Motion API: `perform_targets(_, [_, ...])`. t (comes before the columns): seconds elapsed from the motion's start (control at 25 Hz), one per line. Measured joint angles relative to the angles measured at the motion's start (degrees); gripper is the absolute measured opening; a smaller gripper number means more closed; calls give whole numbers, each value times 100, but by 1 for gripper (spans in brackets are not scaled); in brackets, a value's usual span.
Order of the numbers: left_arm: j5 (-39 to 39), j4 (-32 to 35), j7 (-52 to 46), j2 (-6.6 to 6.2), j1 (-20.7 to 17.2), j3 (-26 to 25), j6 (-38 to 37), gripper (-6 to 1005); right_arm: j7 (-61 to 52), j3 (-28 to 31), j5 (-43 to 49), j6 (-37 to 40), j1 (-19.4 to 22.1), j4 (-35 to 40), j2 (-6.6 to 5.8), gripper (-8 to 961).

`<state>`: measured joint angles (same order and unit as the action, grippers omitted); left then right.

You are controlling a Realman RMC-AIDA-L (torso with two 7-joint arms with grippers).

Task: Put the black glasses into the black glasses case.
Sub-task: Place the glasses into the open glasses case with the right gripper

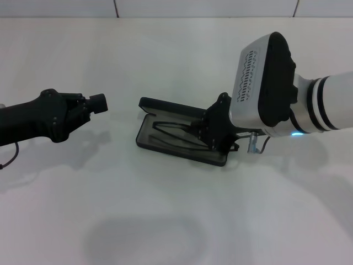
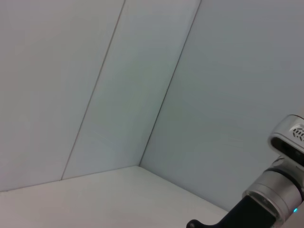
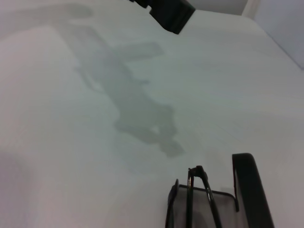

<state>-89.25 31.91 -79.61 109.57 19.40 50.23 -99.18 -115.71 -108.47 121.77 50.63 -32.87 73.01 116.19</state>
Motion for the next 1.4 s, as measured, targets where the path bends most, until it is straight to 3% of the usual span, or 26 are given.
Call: perform_targets(1.4, [-13, -2, 2, 45, 2, -20, -22, -2, -22, -426, 168, -811, -203, -392, 0, 67])
